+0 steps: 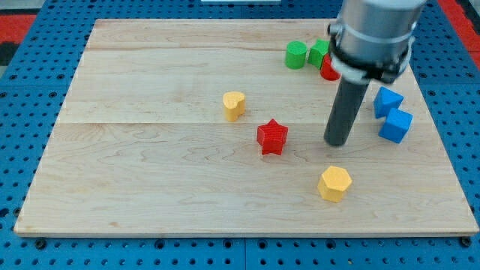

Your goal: Put the red star to the right of the yellow heart

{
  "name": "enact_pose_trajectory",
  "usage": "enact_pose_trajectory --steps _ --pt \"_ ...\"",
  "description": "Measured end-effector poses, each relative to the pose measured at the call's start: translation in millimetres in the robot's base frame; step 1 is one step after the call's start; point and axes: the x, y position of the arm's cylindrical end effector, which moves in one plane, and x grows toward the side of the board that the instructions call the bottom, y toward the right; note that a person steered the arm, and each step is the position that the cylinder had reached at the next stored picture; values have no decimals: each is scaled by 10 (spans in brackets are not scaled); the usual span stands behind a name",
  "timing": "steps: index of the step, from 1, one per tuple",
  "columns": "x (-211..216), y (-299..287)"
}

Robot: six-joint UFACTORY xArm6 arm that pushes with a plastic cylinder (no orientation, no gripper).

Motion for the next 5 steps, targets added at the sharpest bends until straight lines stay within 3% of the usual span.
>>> enact_pose_trajectory --steps 2,3,5 --pt "-14 -1038" --pt "-303 -1074" --pt "-44 -747"
